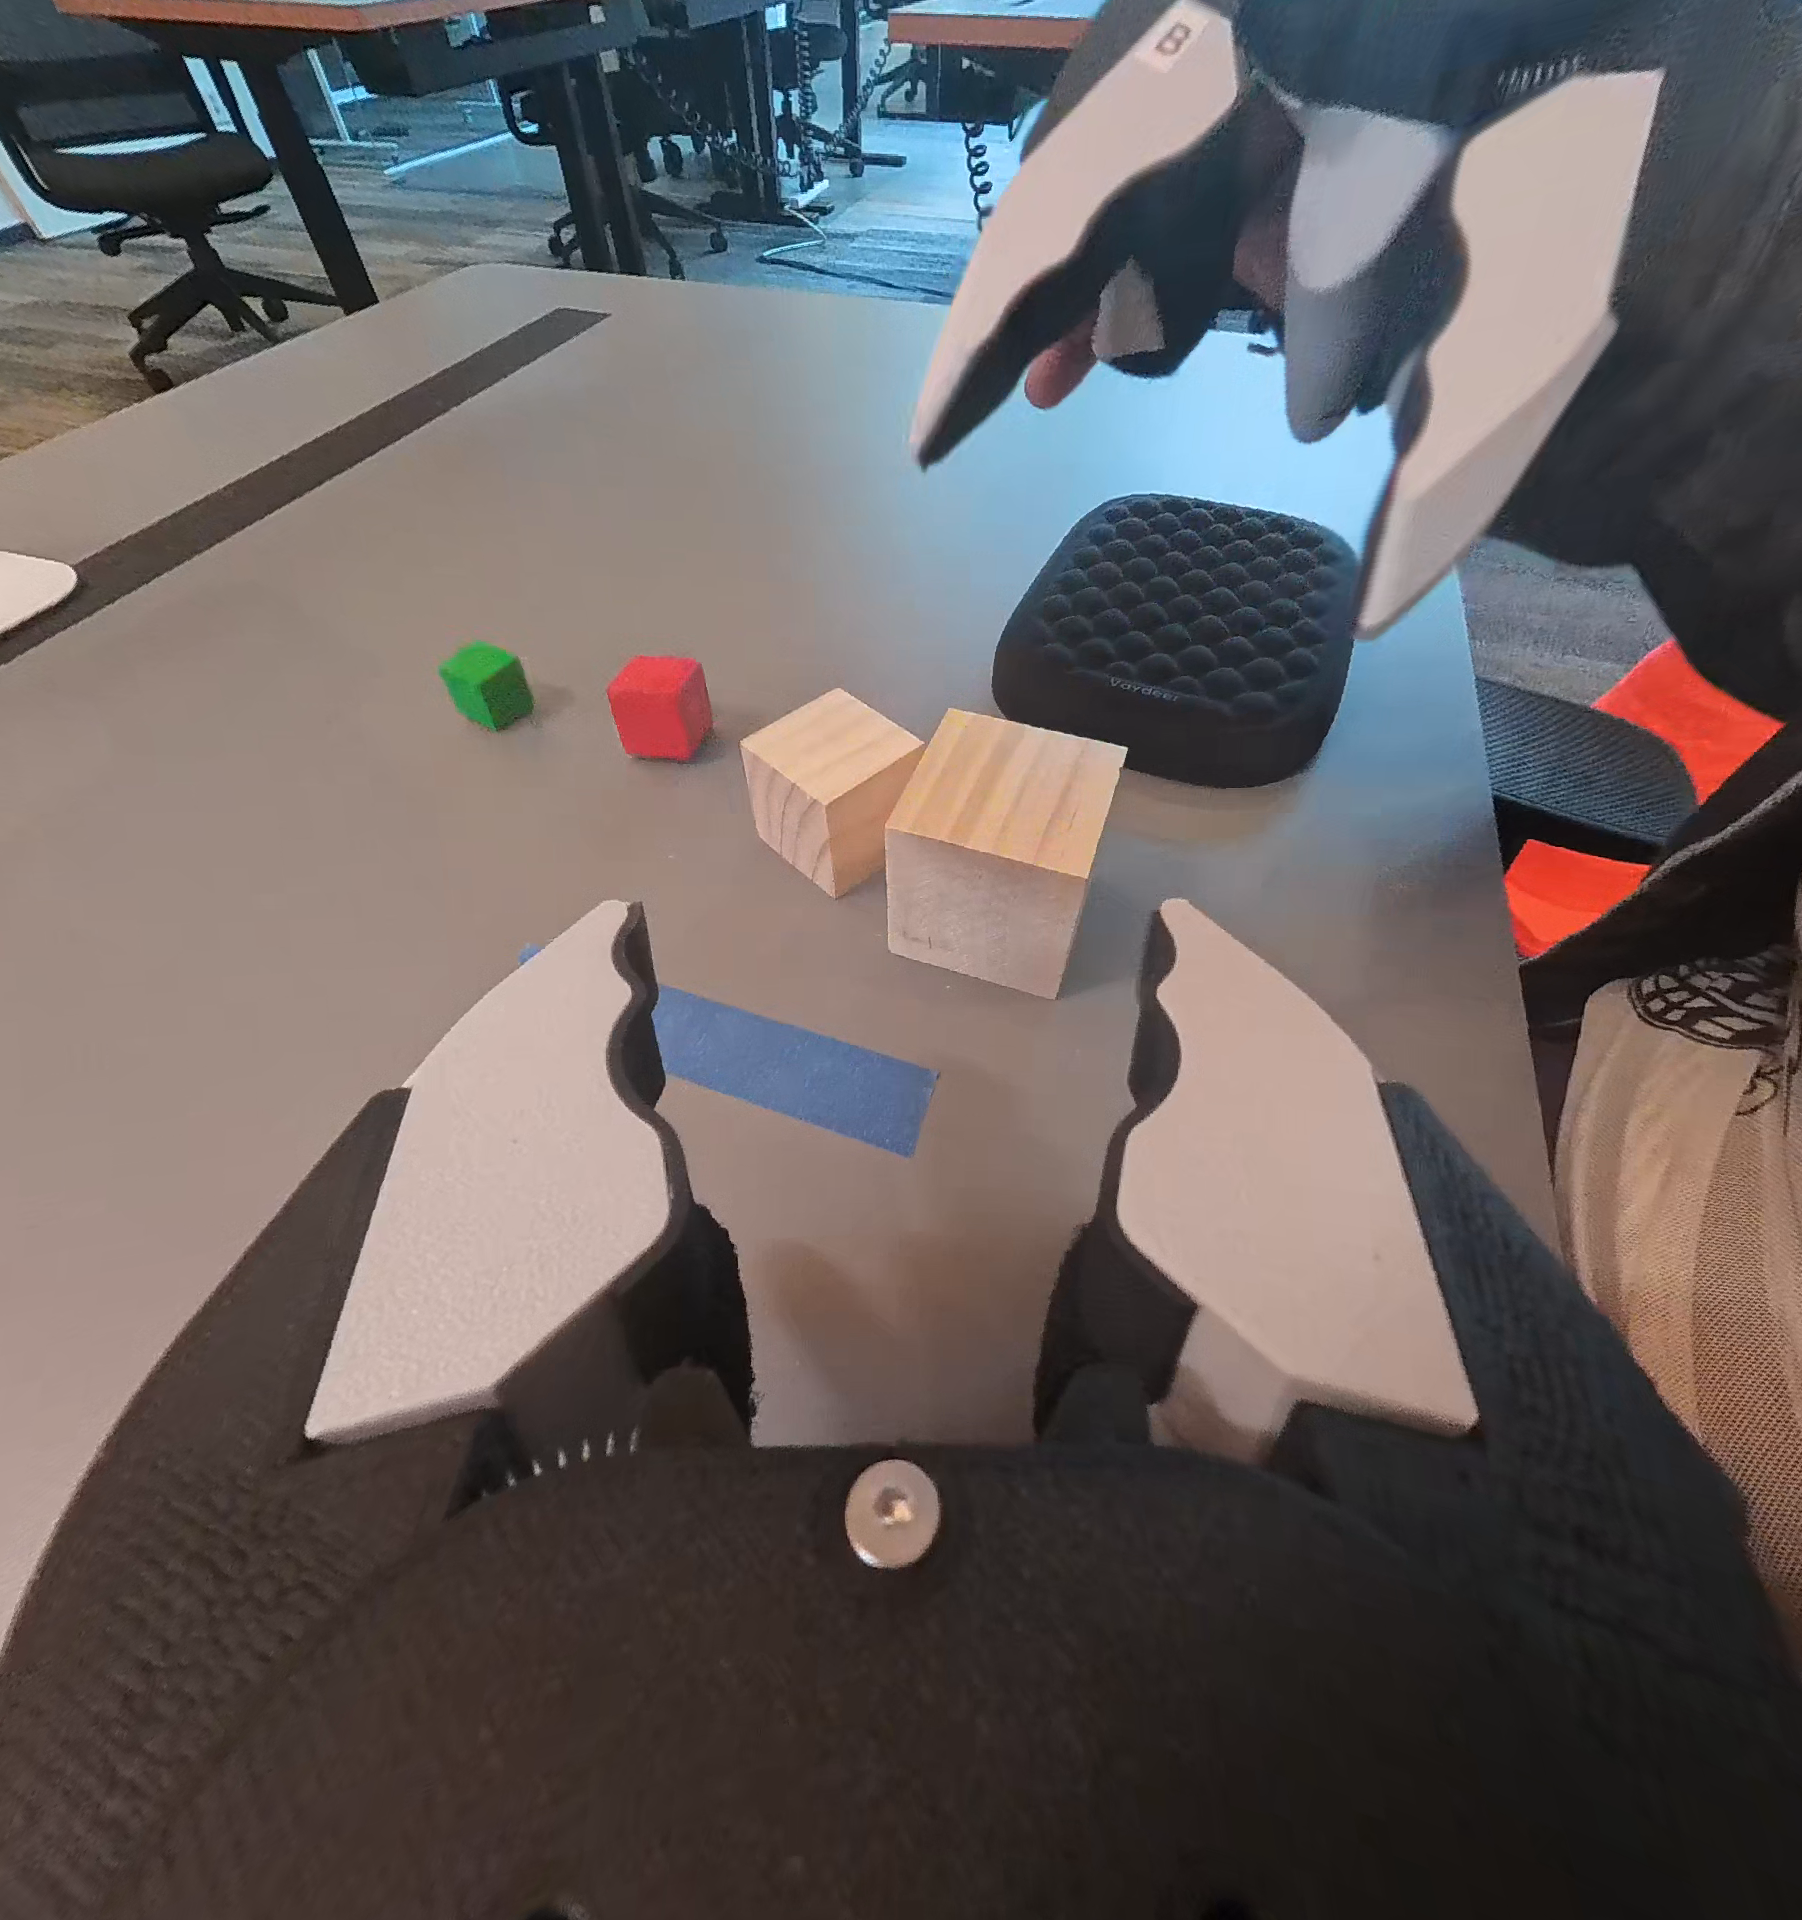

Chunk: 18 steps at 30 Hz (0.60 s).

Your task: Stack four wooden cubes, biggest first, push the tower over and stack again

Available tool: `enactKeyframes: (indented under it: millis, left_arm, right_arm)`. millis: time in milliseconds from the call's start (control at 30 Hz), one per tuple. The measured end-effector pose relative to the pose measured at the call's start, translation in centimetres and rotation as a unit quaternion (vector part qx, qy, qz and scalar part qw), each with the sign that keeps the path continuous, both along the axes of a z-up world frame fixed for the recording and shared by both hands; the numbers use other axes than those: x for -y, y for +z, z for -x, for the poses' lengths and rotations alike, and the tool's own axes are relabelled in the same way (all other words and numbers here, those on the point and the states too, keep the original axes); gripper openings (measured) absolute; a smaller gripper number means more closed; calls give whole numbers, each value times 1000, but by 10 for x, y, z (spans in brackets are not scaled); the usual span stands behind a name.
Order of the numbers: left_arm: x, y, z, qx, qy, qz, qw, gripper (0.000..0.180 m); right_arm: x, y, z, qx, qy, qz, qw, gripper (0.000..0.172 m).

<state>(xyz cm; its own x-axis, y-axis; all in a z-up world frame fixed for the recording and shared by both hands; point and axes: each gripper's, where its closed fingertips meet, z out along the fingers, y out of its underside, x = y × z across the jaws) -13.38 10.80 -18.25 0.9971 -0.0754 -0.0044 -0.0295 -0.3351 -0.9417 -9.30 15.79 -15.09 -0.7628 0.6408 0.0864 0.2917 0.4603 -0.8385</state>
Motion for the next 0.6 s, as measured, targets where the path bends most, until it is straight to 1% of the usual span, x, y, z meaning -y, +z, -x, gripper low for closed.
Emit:
enactKeyframes:
  millis: [67, 167, 300, 433, 533, 567, 600]
  left_arm:
    - [0, 0, -1, -2, -1, 2, 1000, 89]
    - [-1, -2, -2, -7, -3, 7, 1000, 89]
    - [0, -3, -4, -20, -6, 15, 1000, 89]
    - [2, -7, -3, -31, -7, 28, 999, 89]
    - [3, -5, -4, -28, -10, 21, 999, 89]
    - [3, -4, -4, -26, -11, 19, 999, 89]
    - [3, -4, -4, -24, -11, 17, 1000, 90]
  right_arm:
    - [-5, -15, -10, 38, 29, -52, 998, 95]
    - [-11, -34, -12, 86, 74, -131, 985, 92]
    - [-9, -49, 3, 141, 118, -183, 966, 81]
    - [-4, -66, 10, 178, 152, -232, 944, 77]
    - [-1, -82, 9, 192, 163, -265, 931, 74]
    - [0, -87, 8, 195, 163, -271, 929, 71]
    - [0, -92, 10, 193, 155, -273, 930, 63]
